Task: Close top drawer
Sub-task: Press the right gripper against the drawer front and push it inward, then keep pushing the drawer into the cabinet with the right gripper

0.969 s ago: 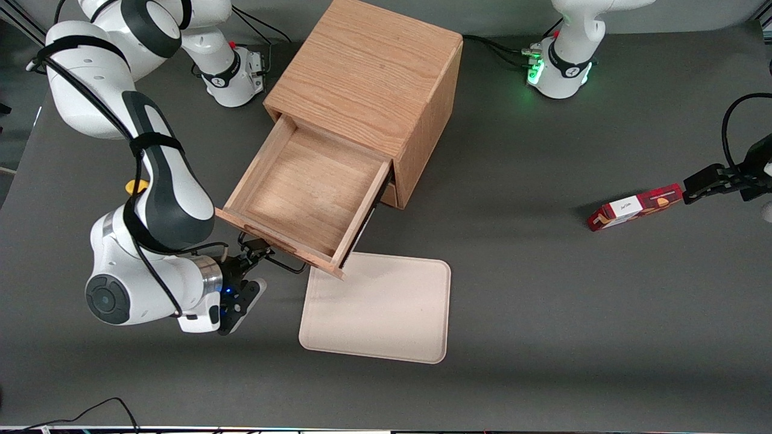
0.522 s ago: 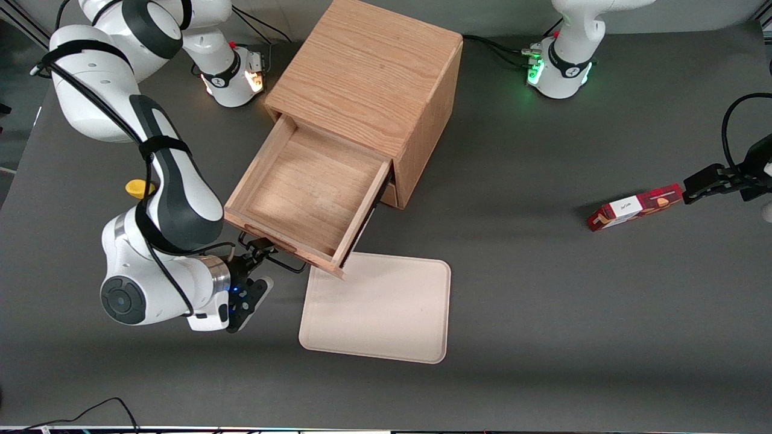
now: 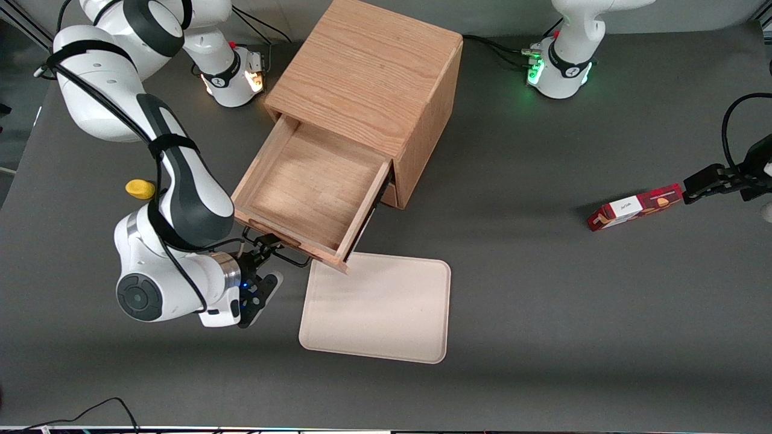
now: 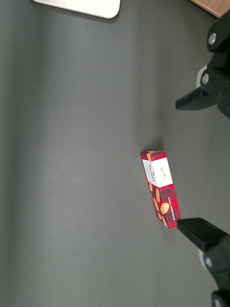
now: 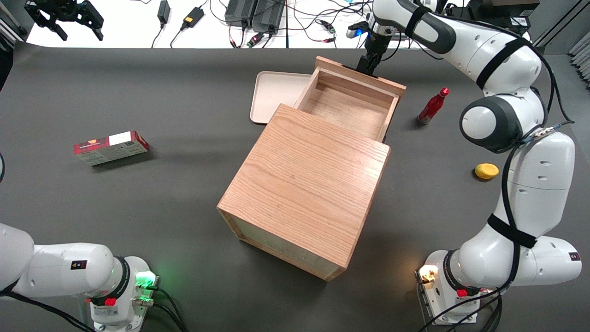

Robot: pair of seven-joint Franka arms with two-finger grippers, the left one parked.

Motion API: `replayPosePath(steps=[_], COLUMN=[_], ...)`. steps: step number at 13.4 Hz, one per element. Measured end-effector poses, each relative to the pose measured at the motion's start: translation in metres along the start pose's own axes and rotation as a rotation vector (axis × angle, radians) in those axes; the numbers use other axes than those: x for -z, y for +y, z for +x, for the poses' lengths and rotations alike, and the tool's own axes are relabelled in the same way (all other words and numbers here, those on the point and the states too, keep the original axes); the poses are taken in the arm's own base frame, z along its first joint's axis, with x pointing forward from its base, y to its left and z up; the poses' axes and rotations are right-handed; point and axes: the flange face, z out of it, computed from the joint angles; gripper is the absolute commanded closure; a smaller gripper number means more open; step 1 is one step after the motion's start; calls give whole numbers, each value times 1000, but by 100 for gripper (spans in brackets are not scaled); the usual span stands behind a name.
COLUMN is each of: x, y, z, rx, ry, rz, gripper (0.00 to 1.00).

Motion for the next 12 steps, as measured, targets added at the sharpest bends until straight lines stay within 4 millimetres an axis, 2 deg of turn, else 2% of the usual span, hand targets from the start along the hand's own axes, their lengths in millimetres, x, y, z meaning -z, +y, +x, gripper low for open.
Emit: replayPosePath(steps=[6, 12], x=[-6, -13], y=[-17, -40], z=[7, 6], rx=[8, 0], ry=[-10, -52], rz=[18, 15], gripper=[0, 0])
